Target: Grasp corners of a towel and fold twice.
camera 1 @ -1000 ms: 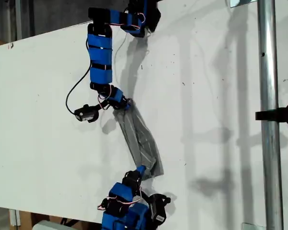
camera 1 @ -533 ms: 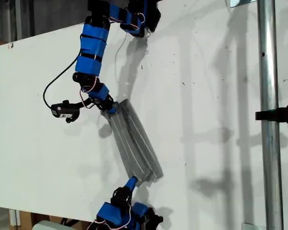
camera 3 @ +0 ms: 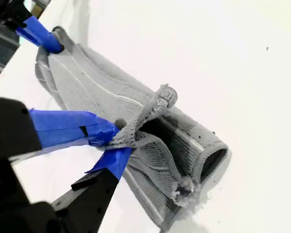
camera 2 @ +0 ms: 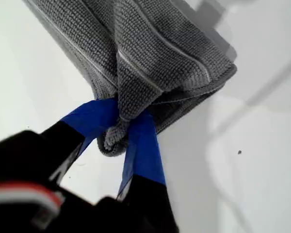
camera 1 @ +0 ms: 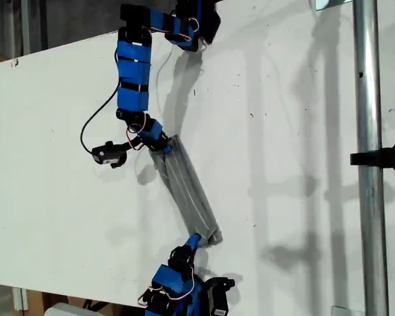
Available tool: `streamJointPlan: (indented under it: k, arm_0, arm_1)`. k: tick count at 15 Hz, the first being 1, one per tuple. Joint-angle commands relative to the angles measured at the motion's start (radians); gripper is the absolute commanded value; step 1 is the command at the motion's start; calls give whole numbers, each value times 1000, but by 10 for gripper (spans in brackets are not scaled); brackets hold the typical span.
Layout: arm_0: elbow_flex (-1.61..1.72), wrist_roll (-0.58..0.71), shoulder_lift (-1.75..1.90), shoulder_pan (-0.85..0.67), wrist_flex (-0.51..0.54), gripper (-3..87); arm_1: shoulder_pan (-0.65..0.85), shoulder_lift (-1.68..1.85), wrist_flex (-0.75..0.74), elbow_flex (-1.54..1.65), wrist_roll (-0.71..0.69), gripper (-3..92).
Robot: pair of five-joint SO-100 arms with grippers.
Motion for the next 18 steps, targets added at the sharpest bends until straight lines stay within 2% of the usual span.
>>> streamJointPlan:
  k: [1, 2, 3, 4, 5, 7, 8, 10, 13, 15, 18]
  arm_0:
    - [54, -26, 78, 2, 8, -1]
    - [71, -29, 127, 2, 38, 81]
    - [74, -32, 198, 17, 72, 137]
    - [60, -21, 287, 52, 98, 134]
    - [34, -14, 373, 91, 141, 134]
    - [-60, -49, 509, 127, 331, 134]
    - [-67, -40, 561, 147, 354, 143]
    - [-37, -14, 612, 212, 295, 165]
    - [55, 51, 758, 293, 184, 172]
    - [26, 103, 758, 331, 166, 176]
    - [35, 117, 758, 357, 127, 177]
  arm_1:
    - [5, -94, -11, -51, 11, -3]
    - [9, -126, 3, -77, 17, 42]
    - [8, -121, 26, -86, 26, 191]
    - [8, -103, 95, -120, 35, 255]
    - [8, -51, 152, -137, 37, 286]
    - [35, 109, 232, -124, 38, 328]
    - [58, 207, 247, -81, 38, 337]
    - [123, 408, 236, 84, 48, 348]
    - [204, 629, 98, 426, 94, 370]
    - [213, 629, -57, 572, 127, 390]
    - [152, 416, -302, 588, 187, 392]
